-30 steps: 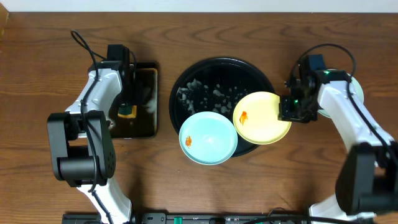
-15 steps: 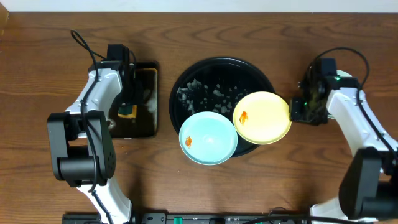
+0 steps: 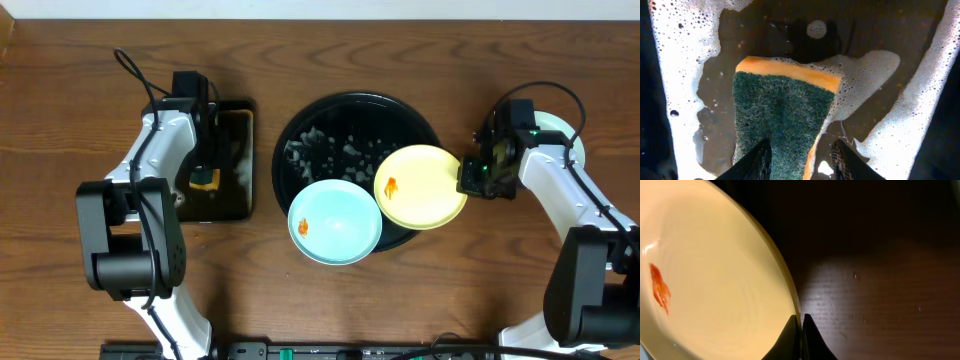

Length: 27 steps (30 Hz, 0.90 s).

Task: Clean dirty plates on tray and stack at the side
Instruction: 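Move the right gripper back and grip the yellow plate rim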

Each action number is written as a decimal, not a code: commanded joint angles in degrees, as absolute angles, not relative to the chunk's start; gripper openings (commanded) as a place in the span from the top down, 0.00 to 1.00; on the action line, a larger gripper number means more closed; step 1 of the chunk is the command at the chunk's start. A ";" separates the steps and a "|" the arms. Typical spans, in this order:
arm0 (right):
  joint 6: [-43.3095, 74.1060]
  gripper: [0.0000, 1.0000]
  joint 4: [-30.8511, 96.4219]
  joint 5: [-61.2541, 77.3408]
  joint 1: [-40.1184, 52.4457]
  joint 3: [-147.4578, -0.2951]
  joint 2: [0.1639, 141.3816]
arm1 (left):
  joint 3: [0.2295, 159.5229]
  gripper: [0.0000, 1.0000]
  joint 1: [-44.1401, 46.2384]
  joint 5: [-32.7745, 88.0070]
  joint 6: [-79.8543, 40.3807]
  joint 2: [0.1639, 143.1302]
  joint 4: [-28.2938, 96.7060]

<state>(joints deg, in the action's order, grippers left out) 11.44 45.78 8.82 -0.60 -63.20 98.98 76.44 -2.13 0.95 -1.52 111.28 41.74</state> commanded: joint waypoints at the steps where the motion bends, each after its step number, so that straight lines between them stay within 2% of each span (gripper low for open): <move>1: 15.07 0.99 43.77 9.26 -0.19 -62.87 99.55 | 76.12 0.59 -2.07 0.91 -1.76 111.98 41.91; 13: 15.14 0.99 28.95 17.34 2.50 -62.89 99.57 | 76.12 0.59 -2.07 0.91 -1.76 111.98 41.85; 19: 14.76 0.99 21.82 10.35 8.60 -62.87 100.44 | 76.12 0.59 -2.07 0.91 -1.76 111.98 41.87; 25: 14.11 0.99 20.88 4.89 11.97 -62.87 101.45 | 76.12 0.59 -2.07 0.91 -1.76 111.98 41.87; 27: 14.09 0.95 20.91 4.27 12.27 -62.87 102.06 | 76.12 0.59 -2.07 0.91 -1.76 111.98 41.87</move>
